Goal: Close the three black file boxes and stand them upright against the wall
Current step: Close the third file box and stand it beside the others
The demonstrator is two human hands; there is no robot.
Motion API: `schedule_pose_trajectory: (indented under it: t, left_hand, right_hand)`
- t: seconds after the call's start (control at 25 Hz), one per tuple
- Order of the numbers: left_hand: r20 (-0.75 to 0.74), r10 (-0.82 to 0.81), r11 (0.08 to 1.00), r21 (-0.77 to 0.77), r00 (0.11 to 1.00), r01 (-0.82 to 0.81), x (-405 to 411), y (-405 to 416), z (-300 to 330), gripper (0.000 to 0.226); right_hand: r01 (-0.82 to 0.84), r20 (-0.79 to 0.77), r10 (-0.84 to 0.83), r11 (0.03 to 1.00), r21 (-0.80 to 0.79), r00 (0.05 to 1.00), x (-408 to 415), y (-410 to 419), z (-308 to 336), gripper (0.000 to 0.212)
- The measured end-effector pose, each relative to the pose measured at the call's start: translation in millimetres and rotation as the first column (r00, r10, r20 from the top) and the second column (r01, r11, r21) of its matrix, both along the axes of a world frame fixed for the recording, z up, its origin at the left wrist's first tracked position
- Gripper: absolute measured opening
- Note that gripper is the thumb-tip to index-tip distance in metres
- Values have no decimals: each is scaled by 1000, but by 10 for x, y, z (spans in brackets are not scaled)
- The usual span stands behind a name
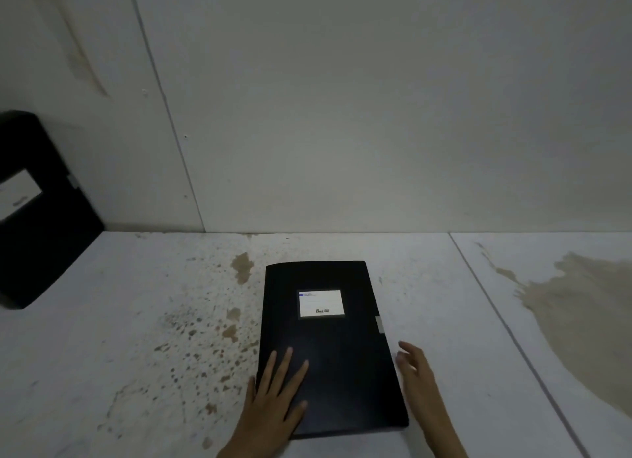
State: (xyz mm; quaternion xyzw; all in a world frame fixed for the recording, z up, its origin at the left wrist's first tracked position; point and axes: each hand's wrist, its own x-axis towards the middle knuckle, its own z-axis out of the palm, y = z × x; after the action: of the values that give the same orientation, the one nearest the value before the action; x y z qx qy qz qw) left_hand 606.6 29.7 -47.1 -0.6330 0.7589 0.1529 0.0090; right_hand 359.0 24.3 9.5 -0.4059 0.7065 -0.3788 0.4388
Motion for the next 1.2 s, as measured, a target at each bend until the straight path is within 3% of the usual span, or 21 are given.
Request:
schedule_pose_trajectory:
  t: [0.12, 0.2, 0.28, 0.4, 0.48, 0.64, 0.72, 0.8, 0.88, 1.0, 1.08, 1.2]
  left_hand:
    - [-25, -14, 997, -79, 1000, 12, -8, 21, -87, 66]
    - [-82, -7, 999, -38, 997, 4, 37, 48, -137, 60]
    - [-125, -7, 993, 112, 992, 21, 29, 61, -16, 57]
    - [-138, -73, 994, 69, 988, 83, -36, 24, 85, 50]
    - [-129, -92, 986, 124, 987, 108, -62, 39, 128, 46]
    - [-204, -40, 984, 159, 978, 74, -65, 65, 162, 51]
    - [-355, 96, 984, 174, 930, -35, -79, 96, 162, 71]
    - [-585, 402, 912, 324, 705, -251, -57, 96, 225, 94]
    - [-726, 533, 844, 418, 435, -336, 34, 71, 345, 86]
    - [-719, 678, 701, 571, 151, -428, 378, 38, 490, 86]
    - [-685, 728, 585, 646, -34, -490, 780, 36, 542, 86]
    - [-733, 663, 567, 626, -154, -536, 1401, 48, 763, 76]
  right_hand:
    - [-230, -376, 218, 973, 15, 900, 238, 19, -208, 54]
    - [-321, -633, 327, 938, 128, 702, 369, 61, -359, 57]
    - [-324, -673, 381, 921, 216, 635, 434, 89, -396, 56]
    - [-334, -708, 395, 913, 234, 585, 449, 71, -310, 66]
    - [-301, -761, 341, 933, 199, 553, 370, -18, -343, 67]
    - [-228, -668, 325, 946, 231, 669, 395, -175, -289, 77]
    - [-136, -609, 269, 957, 256, 747, 410, -206, -281, 86]
    - [-38, -492, 159, 969, 246, 856, 421, -211, -300, 90]
    - [37, -353, 27, 984, 172, 935, 509, -181, -278, 82]
    - [97, -211, -71, 989, 114, 975, 824, -139, -212, 62]
    - [41, -105, -30, 994, 102, 994, 1172, -154, -148, 49]
    - [-71, 35, 72, 997, -28, 997, 1766, -252, -5, 37]
